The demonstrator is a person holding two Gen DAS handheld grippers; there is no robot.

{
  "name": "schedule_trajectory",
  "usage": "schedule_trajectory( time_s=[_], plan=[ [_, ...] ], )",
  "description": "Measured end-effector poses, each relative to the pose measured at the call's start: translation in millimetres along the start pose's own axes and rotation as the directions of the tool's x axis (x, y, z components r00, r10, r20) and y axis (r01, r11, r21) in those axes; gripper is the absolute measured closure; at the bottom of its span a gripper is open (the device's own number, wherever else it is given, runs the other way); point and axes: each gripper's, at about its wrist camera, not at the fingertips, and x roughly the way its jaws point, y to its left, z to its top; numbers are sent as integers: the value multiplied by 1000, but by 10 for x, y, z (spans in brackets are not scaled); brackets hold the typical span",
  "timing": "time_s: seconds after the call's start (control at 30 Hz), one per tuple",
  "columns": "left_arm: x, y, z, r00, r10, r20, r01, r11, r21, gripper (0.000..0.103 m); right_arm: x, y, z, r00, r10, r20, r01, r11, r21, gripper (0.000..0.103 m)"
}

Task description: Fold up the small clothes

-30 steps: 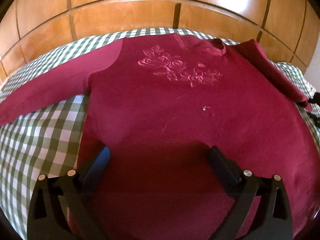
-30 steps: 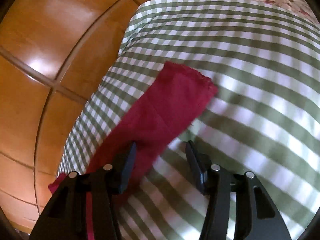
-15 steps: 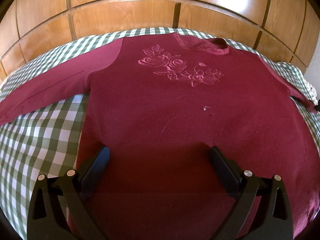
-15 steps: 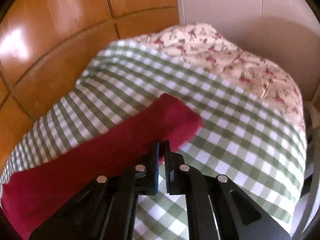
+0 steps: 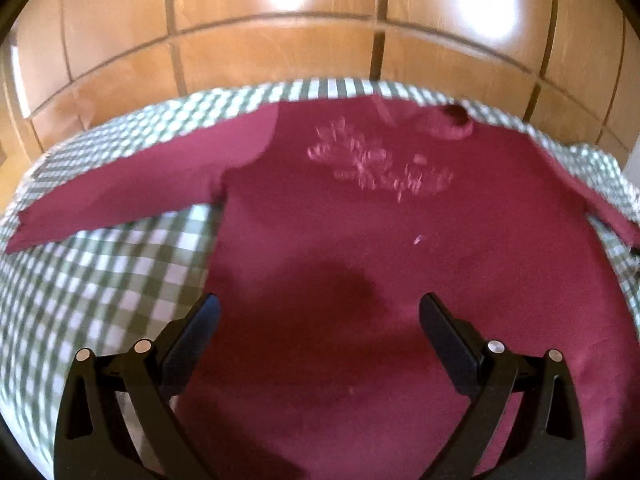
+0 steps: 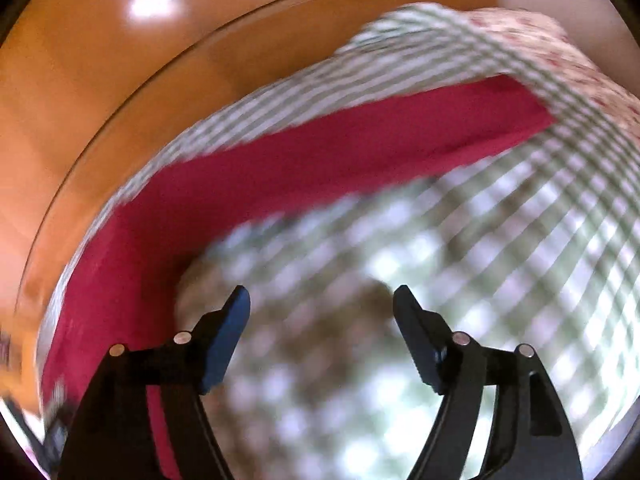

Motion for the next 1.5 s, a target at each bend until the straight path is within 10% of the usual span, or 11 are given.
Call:
schedule_trajectory(
  time_s=[0.43, 0.77, 1.5],
  plan=[
    [-674, -37, -144, 994, 28, 107, -32, 999, 39, 4, -326, 692, -1242, 989, 76, -131, -97, 981, -165, 27],
    [-807, -182, -334, 993, -11, 116, 1, 996, 89, 4, -528, 668, -1529, 981, 33, -189, -72, 977, -199, 93],
    [-682, -332, -404, 996, -26, 80, 15, 991, 133, 4, -566, 586, -1595, 979, 5, -203, -45, 980, -196, 93]
  ],
)
